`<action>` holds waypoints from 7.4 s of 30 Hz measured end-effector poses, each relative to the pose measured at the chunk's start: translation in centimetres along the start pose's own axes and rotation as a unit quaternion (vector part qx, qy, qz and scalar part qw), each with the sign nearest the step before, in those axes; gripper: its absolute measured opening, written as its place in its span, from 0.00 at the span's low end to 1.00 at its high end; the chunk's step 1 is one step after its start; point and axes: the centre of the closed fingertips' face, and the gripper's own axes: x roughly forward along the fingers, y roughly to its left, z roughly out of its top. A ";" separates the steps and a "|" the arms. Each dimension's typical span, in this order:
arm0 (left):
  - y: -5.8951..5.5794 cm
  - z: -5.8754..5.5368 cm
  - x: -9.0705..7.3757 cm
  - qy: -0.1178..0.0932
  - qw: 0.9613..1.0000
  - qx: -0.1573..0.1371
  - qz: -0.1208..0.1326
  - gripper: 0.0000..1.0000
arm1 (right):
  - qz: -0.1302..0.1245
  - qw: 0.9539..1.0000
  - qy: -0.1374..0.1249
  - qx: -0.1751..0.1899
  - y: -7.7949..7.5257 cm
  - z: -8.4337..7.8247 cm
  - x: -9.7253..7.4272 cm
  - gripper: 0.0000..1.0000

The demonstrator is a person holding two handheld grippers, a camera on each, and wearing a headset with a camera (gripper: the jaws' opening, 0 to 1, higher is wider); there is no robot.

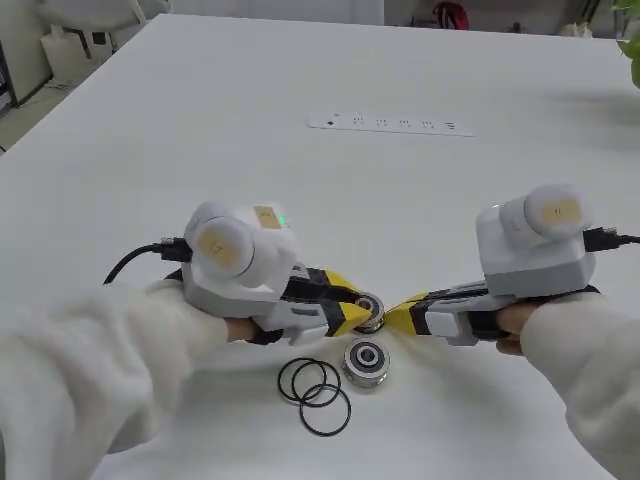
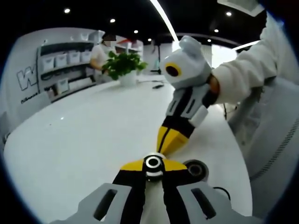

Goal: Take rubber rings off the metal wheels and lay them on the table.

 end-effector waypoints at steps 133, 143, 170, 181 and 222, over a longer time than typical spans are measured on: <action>-0.3 0.8 -0.4 0.015 1.000 0.004 0.013 0.17 | 0.016 0.997 -0.053 0.055 1.4 3.0 -1.2 0.00; -0.3 2.6 -1.9 0.003 1.000 0.000 0.009 0.41 | 0.012 0.996 -0.068 0.063 1.1 3.6 -1.8 0.00; 0.7 6.7 -7.3 -0.029 0.998 0.040 0.040 0.84 | 0.058 0.991 -0.106 0.065 3.8 6.4 -2.6 0.00; 0.2 5.1 -10.4 -0.031 0.997 0.020 0.065 0.88 | 0.089 0.991 -0.084 0.052 6.0 5.8 -1.7 0.00; -2.5 0.9 -10.8 0.014 0.999 -0.009 0.036 0.87 | 0.127 0.989 0.068 -0.024 8.5 -0.2 0.6 0.00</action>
